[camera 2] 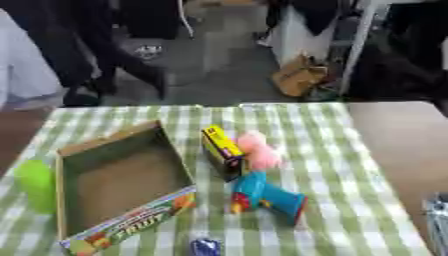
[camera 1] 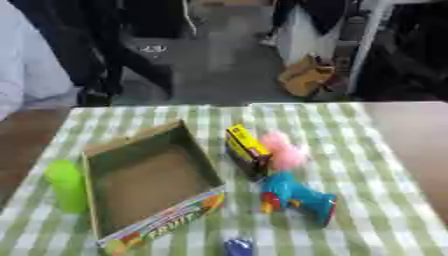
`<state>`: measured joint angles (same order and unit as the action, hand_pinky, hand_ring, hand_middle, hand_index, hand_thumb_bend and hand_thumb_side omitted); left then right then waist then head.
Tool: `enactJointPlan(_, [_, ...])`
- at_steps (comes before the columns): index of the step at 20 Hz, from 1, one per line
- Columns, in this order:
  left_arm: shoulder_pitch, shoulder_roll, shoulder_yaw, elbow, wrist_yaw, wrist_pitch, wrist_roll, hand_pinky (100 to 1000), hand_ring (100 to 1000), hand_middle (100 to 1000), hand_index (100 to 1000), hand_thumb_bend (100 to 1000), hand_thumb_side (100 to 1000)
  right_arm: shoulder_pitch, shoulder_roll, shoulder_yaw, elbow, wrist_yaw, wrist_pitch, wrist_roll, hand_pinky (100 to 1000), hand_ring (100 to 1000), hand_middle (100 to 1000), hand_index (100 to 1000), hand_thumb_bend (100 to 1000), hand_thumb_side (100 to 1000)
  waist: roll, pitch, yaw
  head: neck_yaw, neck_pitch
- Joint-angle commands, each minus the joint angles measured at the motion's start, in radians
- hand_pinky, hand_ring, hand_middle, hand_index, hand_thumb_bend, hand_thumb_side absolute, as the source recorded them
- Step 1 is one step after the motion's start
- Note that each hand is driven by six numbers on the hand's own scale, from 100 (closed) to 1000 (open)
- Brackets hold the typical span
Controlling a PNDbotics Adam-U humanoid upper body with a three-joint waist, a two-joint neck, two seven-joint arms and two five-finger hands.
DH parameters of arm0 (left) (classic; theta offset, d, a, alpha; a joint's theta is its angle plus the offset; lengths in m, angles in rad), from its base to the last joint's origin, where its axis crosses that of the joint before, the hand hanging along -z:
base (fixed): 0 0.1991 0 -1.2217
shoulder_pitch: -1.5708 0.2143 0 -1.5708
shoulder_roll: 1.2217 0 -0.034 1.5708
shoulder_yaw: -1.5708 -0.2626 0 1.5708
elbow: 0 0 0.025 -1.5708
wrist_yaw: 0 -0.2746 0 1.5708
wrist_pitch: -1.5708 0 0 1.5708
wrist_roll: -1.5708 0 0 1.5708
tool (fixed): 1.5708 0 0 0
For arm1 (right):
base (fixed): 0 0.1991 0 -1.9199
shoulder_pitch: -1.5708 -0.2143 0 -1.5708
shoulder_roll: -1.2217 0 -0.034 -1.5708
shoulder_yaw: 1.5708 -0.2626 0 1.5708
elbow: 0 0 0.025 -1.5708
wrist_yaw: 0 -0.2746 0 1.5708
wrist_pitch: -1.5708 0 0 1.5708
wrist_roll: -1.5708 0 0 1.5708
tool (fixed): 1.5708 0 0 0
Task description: Pick up objects on the table and place them in the box.
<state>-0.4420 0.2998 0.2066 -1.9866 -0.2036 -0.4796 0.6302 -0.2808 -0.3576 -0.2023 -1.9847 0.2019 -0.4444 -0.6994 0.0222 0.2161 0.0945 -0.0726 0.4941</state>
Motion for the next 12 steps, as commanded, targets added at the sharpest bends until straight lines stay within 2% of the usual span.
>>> enactJointPlan(1, [-0.010,0.025,0.004,-0.013,-0.004,-0.005,0.009,877,896,913,941,172,1000,-0.010,-0.017,-0.007,-0.015,0.005,-0.007,-0.004,801,816,820,887,100,1000,-0.019,0.000,0.000,0.000,-0.016])
enactJointPlan(9, [-0.008,0.024,0.005,-0.013,-0.004,-0.004,0.009,877,896,913,941,172,1000,-0.011,-0.018,-0.005,-0.015,0.003,-0.004,0.002,804,822,825,888,100,1000,-0.021,0.000,0.001,-0.001,-0.021])
enactJointPlan(12, [-0.007,0.025,0.005,-0.013,-0.005,-0.004,0.009,877,896,913,941,172,1000,-0.013,-0.039,-0.001,-0.015,-0.002,0.001,0.011,811,831,832,892,100,1000,-0.026,-0.003,0.002,-0.006,-0.019])
